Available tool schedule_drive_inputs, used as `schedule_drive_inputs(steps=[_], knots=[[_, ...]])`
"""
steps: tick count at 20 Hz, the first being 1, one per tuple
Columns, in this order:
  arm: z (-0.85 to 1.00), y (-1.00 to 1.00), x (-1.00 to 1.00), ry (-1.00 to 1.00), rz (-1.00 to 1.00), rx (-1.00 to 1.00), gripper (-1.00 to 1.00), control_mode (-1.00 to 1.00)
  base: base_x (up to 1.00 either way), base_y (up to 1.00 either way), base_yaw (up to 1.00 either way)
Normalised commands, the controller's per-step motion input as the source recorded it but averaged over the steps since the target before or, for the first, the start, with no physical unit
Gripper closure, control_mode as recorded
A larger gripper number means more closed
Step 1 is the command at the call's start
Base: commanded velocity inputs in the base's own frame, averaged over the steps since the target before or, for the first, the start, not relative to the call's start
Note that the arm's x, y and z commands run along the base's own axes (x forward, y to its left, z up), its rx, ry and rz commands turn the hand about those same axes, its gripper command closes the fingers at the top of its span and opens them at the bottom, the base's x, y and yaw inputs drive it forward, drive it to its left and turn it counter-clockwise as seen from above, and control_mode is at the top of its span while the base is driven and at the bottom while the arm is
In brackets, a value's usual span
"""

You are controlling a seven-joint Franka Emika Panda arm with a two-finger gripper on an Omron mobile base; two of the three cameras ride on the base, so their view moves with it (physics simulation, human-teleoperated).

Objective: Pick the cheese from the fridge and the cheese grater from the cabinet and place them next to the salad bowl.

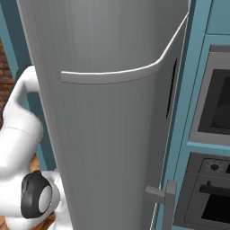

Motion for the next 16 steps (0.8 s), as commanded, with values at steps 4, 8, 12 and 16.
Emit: schedule_drive_inputs(steps=[4,8,12,16], knots=[[-0.09,0.04,-0.62,0.08,-0.06,0.04,1.00,-1.00,0.00,0.00,0.00],[-0.12,0.00,-0.55,0.13,-0.05,0.01,1.00,-1.00,0.00,0.00,0.00],[-0.23,0.01,-0.40,0.21,-0.05,0.03,1.00,-1.00,0.00,0.00,0.00],[-0.29,0.06,-0.45,0.10,-0.02,0.00,1.00,-1.00,0.00,0.00,0.00]])
